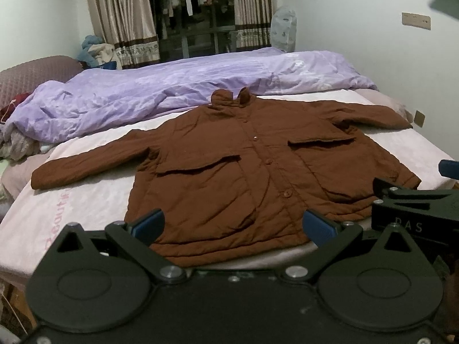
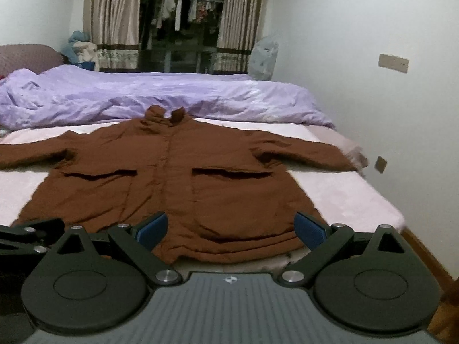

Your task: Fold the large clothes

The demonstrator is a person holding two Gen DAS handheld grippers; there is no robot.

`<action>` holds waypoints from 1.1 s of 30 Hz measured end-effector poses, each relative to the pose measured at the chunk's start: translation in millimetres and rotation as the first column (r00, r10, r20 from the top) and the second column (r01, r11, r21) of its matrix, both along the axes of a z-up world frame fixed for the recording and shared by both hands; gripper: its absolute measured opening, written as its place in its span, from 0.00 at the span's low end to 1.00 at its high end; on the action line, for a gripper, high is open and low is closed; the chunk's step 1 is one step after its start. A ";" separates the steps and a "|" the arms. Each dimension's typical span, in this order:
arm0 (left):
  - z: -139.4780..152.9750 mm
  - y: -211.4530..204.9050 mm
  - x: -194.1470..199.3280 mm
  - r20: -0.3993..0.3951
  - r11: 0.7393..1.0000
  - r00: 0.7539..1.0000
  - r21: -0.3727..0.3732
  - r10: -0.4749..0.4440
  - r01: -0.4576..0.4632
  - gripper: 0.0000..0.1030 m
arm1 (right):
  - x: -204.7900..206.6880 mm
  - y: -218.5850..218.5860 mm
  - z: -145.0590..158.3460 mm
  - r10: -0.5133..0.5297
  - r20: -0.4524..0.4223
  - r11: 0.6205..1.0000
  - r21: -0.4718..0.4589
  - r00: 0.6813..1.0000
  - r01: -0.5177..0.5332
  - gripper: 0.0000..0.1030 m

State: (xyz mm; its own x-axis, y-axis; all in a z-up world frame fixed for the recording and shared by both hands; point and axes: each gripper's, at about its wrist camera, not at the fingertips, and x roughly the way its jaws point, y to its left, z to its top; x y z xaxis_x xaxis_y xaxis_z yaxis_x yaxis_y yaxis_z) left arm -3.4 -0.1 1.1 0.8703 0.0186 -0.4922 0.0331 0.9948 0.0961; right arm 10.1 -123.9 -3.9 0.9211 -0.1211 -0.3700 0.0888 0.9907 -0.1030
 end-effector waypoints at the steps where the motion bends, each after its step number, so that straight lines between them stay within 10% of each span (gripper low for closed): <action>1: -0.1 0.3 0.1 -0.004 1.000 1.000 -0.003 0.001 -0.001 1.00 | 0.4 -0.8 0.1 0.002 -0.002 1.000 0.004 1.000 -0.002 1.00; 21: -1.0 15.4 15.9 -0.007 0.999 1.000 -0.048 -0.023 0.023 1.00 | 6.0 -3.5 -7.3 0.027 -0.019 0.998 0.050 0.999 -0.026 1.00; 25: 2.6 72.4 61.1 0.005 0.992 0.993 -0.046 0.117 -0.117 1.00 | 21.2 -12.3 -10.4 0.030 -0.029 0.998 0.058 0.999 -0.028 1.00; 28: -0.6 147.4 101.4 0.006 0.959 0.961 -0.072 0.275 -0.274 1.00 | 40.5 -23.5 -12.4 0.027 -0.019 0.999 0.041 0.999 -0.026 1.00; 33: -18.4 308.2 171.6 -0.087 0.828 0.836 -0.120 0.541 -0.548 1.00 | 94.1 -45.3 -20.5 -0.002 -0.094 1.000 0.000 0.996 0.002 1.00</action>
